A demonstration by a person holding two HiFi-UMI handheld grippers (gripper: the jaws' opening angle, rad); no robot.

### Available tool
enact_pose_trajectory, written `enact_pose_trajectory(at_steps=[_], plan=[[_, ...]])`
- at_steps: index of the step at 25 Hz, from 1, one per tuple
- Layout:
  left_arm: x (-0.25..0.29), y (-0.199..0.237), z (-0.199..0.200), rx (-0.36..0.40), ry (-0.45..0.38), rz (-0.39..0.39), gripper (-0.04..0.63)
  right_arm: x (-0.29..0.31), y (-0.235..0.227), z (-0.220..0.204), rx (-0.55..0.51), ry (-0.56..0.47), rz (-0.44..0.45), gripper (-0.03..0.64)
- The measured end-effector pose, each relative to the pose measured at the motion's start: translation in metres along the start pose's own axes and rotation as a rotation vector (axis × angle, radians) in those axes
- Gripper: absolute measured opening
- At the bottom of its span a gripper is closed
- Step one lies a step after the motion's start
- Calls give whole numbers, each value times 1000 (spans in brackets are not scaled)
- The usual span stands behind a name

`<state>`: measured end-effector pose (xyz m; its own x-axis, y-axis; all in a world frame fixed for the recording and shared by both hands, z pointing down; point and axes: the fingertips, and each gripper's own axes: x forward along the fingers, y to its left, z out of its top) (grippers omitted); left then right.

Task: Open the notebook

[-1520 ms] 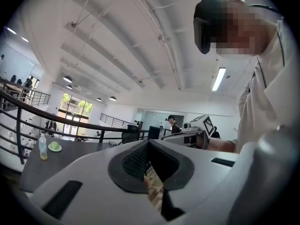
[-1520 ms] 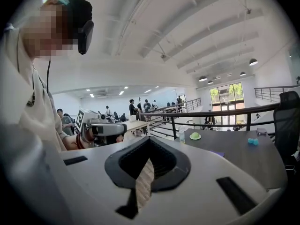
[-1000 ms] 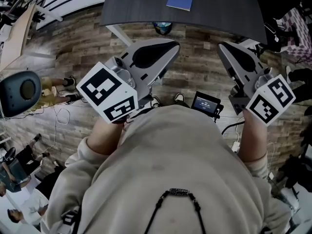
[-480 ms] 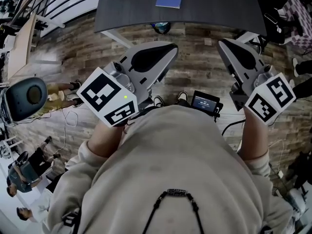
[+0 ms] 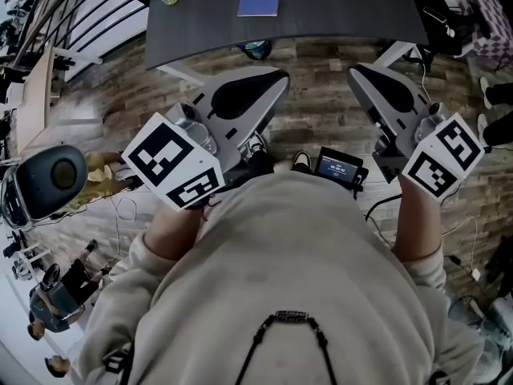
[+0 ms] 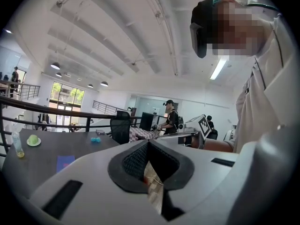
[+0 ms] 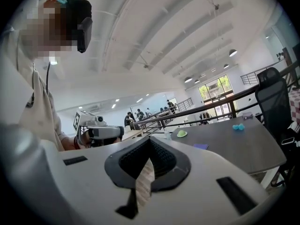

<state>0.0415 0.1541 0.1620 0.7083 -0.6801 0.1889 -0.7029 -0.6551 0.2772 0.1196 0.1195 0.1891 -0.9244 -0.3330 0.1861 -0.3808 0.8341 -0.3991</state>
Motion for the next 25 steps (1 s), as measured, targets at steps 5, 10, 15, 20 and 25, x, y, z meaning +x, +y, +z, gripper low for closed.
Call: enact_pose_trajectory(at_steps=[5, 10, 15, 20, 25], plan=[[3, 3, 4, 6, -8, -50, 2, 2, 6, 3, -7, -4, -17, 15], [-6, 9, 26, 28, -40, -111, 2, 6, 22, 22, -24, -37, -59, 15], [-4, 6, 32, 51, -73, -155, 2, -12, 9, 29, -29, -46, -131, 15], [34, -28, -45, 42, -64, -175, 2, -69, -23, -36, -32, -57, -178, 15], [40, -37, -56, 56, -67, -199, 2, -76, -13, -41, -61, -55, -191, 15]])
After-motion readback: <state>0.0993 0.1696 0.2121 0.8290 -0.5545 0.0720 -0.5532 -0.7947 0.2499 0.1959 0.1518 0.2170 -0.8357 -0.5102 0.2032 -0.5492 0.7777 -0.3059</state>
